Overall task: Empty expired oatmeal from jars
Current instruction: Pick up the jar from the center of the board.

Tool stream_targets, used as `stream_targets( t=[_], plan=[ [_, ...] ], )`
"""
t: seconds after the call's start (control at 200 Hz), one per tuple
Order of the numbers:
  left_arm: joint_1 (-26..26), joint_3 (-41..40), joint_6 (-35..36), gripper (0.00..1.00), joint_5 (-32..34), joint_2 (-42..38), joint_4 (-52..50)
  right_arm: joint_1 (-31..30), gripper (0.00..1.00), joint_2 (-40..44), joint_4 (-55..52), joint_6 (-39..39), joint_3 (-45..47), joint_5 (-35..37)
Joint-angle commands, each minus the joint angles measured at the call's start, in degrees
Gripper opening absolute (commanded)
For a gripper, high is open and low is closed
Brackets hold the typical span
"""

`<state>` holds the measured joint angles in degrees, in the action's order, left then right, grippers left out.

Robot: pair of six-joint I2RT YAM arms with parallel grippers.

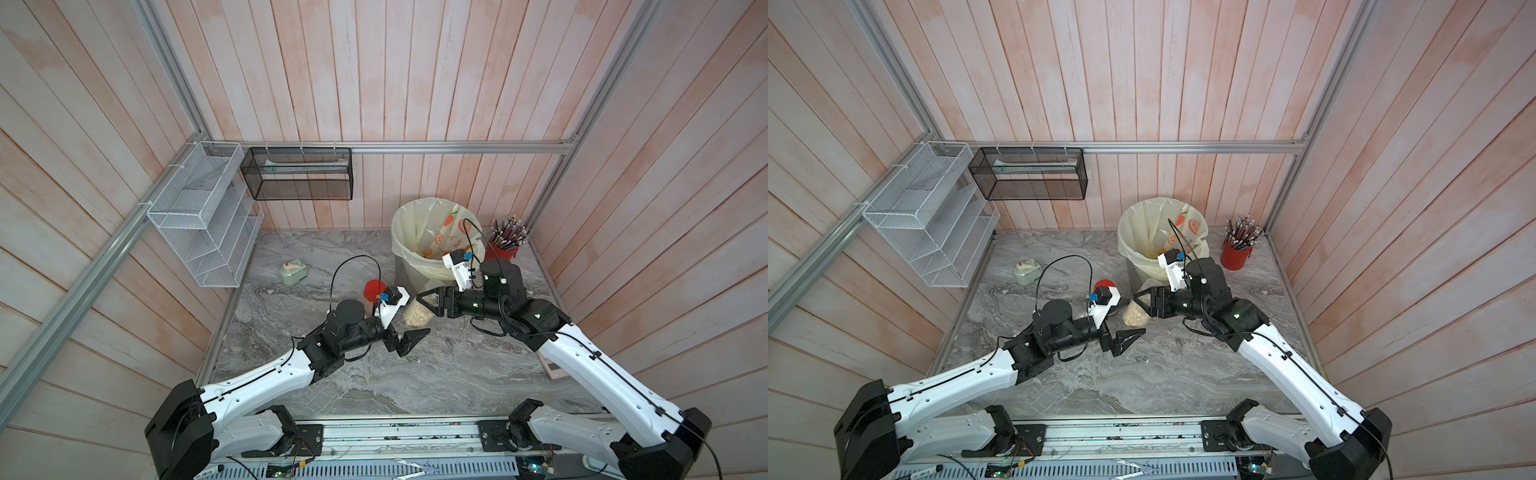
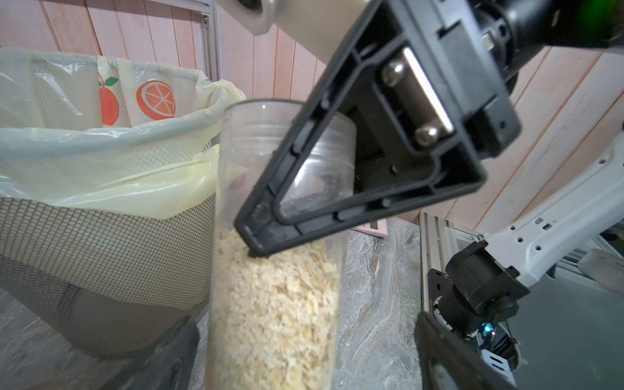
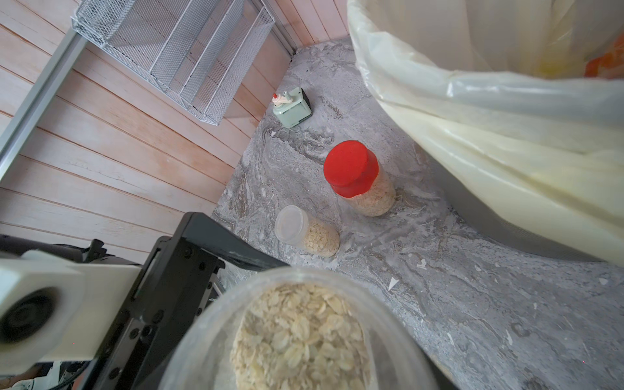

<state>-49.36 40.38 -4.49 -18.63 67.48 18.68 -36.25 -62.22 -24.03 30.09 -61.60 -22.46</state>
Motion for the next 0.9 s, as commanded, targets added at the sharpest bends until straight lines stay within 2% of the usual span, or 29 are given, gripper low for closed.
stream_targets(
  t=[0.0, 0.255, 0.415, 0.6, 0.895],
  plan=[
    [0.57, 0.71, 0.66, 1.0, -2.01, 0.92, 3.31, -0.28, 0.34, 0.86, 2.76, 0.8, 0.25, -0.75],
    [0.72, 1.47, 0.45, 0.99, -3.45, 3.1, 4.4, -0.23, 0.34, 0.6, 2.76, 0.5, 0.07, -1.75],
    [1.03, 1.15, 1.09, 0.96, -2.99, 2.58, 3.79, -0.23, 0.34, 0.87, 3.27, 0.85, 0.24, -2.06],
    [1.86, 0.78, 1.24, 0.88, -3.34, 2.38, 3.74, -0.3, 0.33, 1.13, 3.2, 1.09, 0.31, -2.38],
    [1.9, 1.2, 0.89, 0.86, -4.35, 4.15, 4.53, -0.24, 0.33, 0.86, 3.94, 1.43, 0.52, -3.16]
  ],
)
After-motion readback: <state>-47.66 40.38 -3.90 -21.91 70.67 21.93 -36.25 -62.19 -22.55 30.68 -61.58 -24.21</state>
